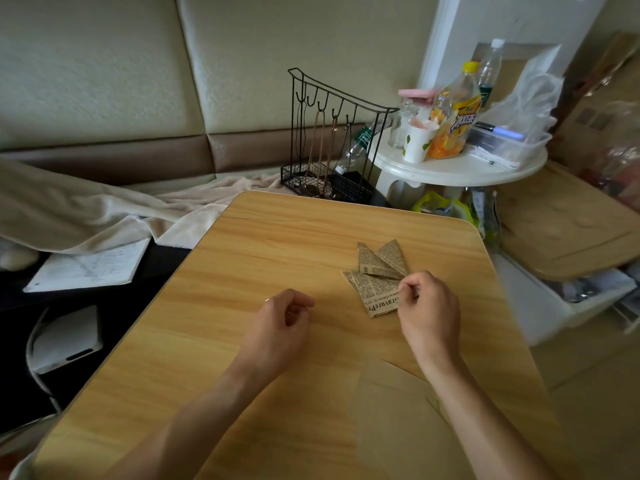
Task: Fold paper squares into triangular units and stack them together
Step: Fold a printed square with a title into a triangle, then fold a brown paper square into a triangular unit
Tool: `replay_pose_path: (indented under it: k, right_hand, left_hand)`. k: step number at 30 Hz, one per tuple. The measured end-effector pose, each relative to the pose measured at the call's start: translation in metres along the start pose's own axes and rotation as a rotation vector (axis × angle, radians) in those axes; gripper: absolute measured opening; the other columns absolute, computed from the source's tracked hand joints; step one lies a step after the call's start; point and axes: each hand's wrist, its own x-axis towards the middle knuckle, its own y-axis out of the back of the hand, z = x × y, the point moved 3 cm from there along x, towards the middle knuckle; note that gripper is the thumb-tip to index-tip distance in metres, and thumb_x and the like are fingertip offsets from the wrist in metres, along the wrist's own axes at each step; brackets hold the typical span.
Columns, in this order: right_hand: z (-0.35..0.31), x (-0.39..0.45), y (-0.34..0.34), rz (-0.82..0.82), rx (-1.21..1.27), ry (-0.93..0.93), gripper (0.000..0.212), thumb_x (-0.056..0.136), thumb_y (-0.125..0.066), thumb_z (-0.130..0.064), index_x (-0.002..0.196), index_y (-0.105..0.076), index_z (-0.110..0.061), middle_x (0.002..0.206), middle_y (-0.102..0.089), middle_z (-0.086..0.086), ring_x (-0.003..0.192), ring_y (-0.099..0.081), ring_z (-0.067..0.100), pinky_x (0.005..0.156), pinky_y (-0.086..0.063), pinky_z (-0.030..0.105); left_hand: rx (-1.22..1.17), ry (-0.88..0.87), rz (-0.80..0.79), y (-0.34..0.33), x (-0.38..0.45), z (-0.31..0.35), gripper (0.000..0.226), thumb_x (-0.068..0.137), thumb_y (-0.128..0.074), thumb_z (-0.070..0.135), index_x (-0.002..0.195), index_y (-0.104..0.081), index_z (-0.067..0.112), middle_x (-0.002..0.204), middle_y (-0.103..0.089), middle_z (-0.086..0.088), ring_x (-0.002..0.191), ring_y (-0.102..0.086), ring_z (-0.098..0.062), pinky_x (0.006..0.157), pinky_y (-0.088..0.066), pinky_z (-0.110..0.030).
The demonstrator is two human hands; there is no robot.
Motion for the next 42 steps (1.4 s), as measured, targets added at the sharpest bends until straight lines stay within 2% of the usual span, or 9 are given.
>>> replay_pose_path:
  k: [4,8,14,19,22,26,30,37,42]
  right_hand:
    - [-0.003,-0.006,-0.004,0.005,-0.105,0.126,0.004,0.094,-0.068,-0.009,0.091,-0.067,-0.012,0.092,-0.062,0.008,0.093,-0.060,0.031,0.071,-0.051,0.042]
    - [-0.005,-0.012,-0.007,0.033,-0.211,0.244,0.014,0.082,-0.081,-0.005,0.089,-0.070,-0.011,0.100,-0.058,0.012,0.097,-0.055,0.034,0.076,-0.051,0.043]
    - [-0.007,-0.014,-0.018,-0.041,-0.211,0.435,0.025,0.077,-0.073,0.013,0.086,-0.069,-0.011,0.084,-0.059,0.003,0.078,-0.059,0.026,0.060,-0.037,0.026]
    - [-0.009,-0.019,-0.023,-0.078,-0.204,0.434,0.018,0.078,-0.071,0.004,0.092,-0.068,-0.007,0.090,-0.059,0.010,0.089,-0.057,0.033,0.072,-0.051,0.044]
    - [-0.013,-0.022,-0.023,-0.075,-0.172,0.428,0.014,0.080,-0.071,0.001,0.091,-0.068,-0.008,0.092,-0.061,0.011,0.090,-0.058,0.035,0.077,-0.052,0.046]
    - [-0.021,-0.024,-0.019,-0.063,-0.093,0.460,0.012,0.083,-0.069,0.000,0.090,-0.068,-0.009,0.093,-0.062,0.008,0.088,-0.061,0.033,0.077,-0.053,0.046]
    - [-0.033,-0.029,-0.020,-0.081,-0.018,0.539,0.011,0.086,-0.067,0.001,0.091,-0.068,-0.008,0.094,-0.062,0.007,0.087,-0.061,0.030,0.078,-0.054,0.044]
    - [-0.052,-0.043,-0.025,-0.263,0.082,0.655,0.008,0.095,-0.061,-0.010,0.095,-0.067,-0.015,0.090,-0.061,-0.003,0.084,-0.059,0.019,0.075,-0.050,0.034]
    - [-0.055,-0.053,-0.036,-0.390,0.062,0.663,0.013,0.099,-0.061,-0.024,0.098,-0.068,-0.014,0.094,-0.060,-0.001,0.090,-0.058,0.018,0.077,-0.051,0.037]
  left_hand:
    - [0.075,-0.054,-0.010,-0.001,-0.002,0.003,0.021,0.095,-0.059,0.005,0.105,-0.074,0.016,0.093,-0.069,0.008,0.080,-0.060,-0.003,0.069,-0.043,-0.011]
    - [0.120,-0.102,-0.027,-0.003,-0.004,0.004,0.024,0.092,-0.059,0.002,0.104,-0.074,0.016,0.097,-0.067,0.004,0.084,-0.059,-0.007,0.072,-0.041,-0.012]
    - [0.165,-0.212,-0.055,-0.006,-0.008,0.007,0.025,0.089,-0.062,0.007,0.100,-0.074,0.025,0.093,-0.062,0.006,0.083,-0.057,-0.006,0.077,-0.048,-0.026]
    - [0.162,-0.558,-0.395,-0.022,-0.025,0.023,0.028,0.089,-0.076,0.022,0.116,-0.074,0.028,0.119,-0.063,0.008,0.116,-0.053,-0.008,0.105,-0.042,-0.026]
    - [0.182,-0.622,-0.575,-0.033,-0.040,0.026,0.055,0.080,-0.083,0.048,0.130,-0.068,0.032,0.136,-0.054,0.013,0.135,-0.039,-0.006,0.116,-0.029,-0.034]
    - [0.350,-0.709,-0.585,-0.037,-0.050,0.026,0.070,0.075,-0.082,0.059,0.138,-0.058,0.038,0.142,-0.040,0.019,0.138,-0.025,-0.001,0.116,-0.018,-0.029]
    - [0.359,-0.644,-0.561,-0.024,-0.043,0.019,0.056,0.082,-0.078,0.054,0.132,-0.059,0.038,0.140,-0.043,0.019,0.135,-0.025,0.000,0.112,-0.017,-0.025]
    - [0.573,-0.401,-0.481,0.010,-0.015,0.000,0.065,0.093,-0.067,0.046,0.151,-0.040,0.037,0.142,-0.038,0.010,0.131,-0.028,-0.011,0.111,-0.029,-0.034]
    - [0.485,-0.305,-0.394,0.021,-0.005,-0.004,0.052,0.091,-0.070,0.035,0.140,-0.055,0.029,0.128,-0.047,0.005,0.120,-0.037,-0.016,0.109,-0.035,-0.032]
